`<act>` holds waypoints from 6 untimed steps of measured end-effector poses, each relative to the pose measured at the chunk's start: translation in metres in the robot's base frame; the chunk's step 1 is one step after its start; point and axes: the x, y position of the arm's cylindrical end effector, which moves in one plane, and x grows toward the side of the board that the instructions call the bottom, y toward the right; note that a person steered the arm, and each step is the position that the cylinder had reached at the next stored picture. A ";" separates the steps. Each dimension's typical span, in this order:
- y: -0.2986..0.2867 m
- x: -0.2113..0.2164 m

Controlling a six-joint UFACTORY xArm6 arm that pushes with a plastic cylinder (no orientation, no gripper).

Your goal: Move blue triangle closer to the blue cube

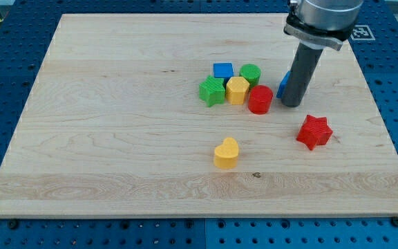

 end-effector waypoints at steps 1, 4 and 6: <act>0.002 -0.023; 0.053 -0.063; 0.009 -0.066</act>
